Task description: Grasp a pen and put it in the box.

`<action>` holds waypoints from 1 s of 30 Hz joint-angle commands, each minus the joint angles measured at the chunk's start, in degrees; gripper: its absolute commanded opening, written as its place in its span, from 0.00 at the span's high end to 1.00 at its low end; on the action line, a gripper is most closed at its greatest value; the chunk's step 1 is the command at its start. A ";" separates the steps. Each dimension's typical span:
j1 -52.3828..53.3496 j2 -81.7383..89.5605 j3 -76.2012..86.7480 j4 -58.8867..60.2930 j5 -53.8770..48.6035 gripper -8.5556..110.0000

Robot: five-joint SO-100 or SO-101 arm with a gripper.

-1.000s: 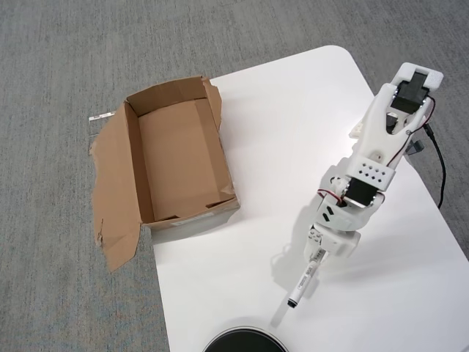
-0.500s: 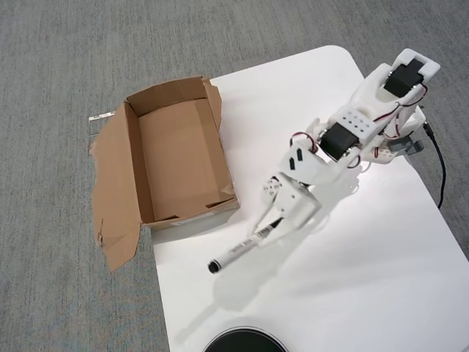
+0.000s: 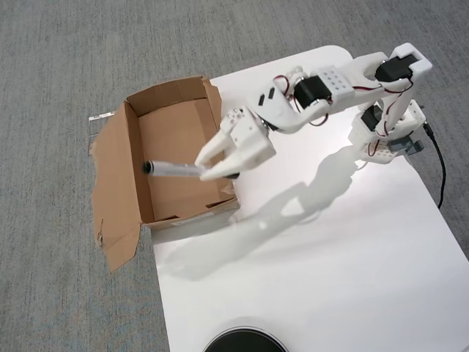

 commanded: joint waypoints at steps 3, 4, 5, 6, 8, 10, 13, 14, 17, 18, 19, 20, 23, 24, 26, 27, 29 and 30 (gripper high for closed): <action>5.84 -1.58 -2.68 -7.82 -0.04 0.92; 6.37 -2.46 -2.68 -9.49 0.04 0.92; 6.81 -3.52 -2.68 -11.25 0.31 0.92; 7.16 -4.57 -2.68 -13.01 0.48 0.92; 7.95 -6.59 -2.68 -16.44 0.48 0.92; 8.83 -8.17 -2.68 -19.60 0.48 0.92; 10.06 -10.37 -2.68 -22.85 0.48 0.92; 10.59 -11.16 -2.68 -23.47 0.57 0.92; 11.73 -13.18 -2.68 -24.17 0.57 0.92; 12.08 -13.89 -2.68 -24.17 0.57 0.92; 12.44 -14.59 -2.68 -24.17 0.57 0.92; 12.88 -15.38 -2.68 -24.17 0.57 0.92; 14.11 -18.28 -2.68 -24.17 0.57 0.92; 14.55 -19.16 -2.68 -24.17 0.57 0.92; 15.07 -20.57 -2.59 -24.17 0.57 0.92; 15.25 -21.45 -2.59 -24.17 0.57 0.92; 15.69 -23.29 -2.33 -24.17 0.57 0.92; 15.86 -24.35 -2.07 -24.17 0.57 0.92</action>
